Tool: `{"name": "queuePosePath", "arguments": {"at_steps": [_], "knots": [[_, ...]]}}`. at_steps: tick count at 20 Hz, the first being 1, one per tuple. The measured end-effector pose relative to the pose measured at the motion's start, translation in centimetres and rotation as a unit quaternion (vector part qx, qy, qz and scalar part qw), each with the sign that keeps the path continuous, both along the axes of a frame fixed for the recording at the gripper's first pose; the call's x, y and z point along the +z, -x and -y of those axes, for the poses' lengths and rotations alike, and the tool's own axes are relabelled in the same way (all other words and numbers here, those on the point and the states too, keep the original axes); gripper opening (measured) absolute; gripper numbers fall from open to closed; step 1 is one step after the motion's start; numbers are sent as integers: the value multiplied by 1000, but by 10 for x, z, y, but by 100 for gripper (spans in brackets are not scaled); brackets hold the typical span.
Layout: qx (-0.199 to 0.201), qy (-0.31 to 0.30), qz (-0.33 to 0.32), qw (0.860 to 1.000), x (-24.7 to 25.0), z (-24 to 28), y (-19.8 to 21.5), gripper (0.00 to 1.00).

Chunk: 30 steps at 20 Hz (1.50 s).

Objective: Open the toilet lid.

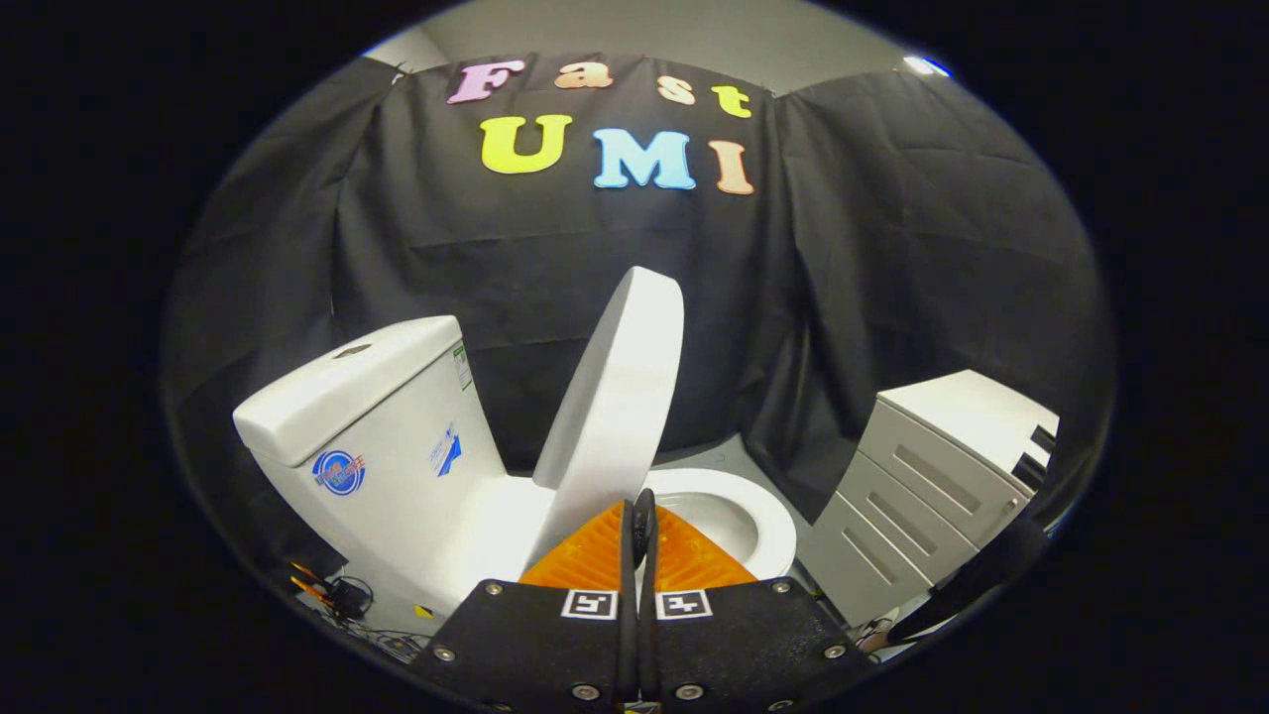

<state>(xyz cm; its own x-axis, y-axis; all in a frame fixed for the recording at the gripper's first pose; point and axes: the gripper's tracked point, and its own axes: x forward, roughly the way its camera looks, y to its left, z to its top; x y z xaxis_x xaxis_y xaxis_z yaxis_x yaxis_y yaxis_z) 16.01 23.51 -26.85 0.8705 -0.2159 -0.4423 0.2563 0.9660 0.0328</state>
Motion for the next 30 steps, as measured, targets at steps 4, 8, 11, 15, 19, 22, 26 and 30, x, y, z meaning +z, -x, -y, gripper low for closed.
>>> {"name": "queuePosePath", "arguments": {"at_steps": [4, 8, 11, 15, 19, 22, 26, 30], "knots": [[14, 2, 9, 1000, 9, -19, -5, 0], [26, 3, 16, 1000, 17, -36, -10, 0], [35, 13, 16, 999, 22, -49, -12, 0], [45, 23, 13, 999, 27, -66, -15, 0], [61, 15, 22, 998, 32, -84, -19, 0], [79, -2, 26, 997, 32, -99, -19, 0], [101, -13, 28, 994, 35, -118, -24, 0], [126, -13, 27, 992, 35, -139, -28, 1]]}}
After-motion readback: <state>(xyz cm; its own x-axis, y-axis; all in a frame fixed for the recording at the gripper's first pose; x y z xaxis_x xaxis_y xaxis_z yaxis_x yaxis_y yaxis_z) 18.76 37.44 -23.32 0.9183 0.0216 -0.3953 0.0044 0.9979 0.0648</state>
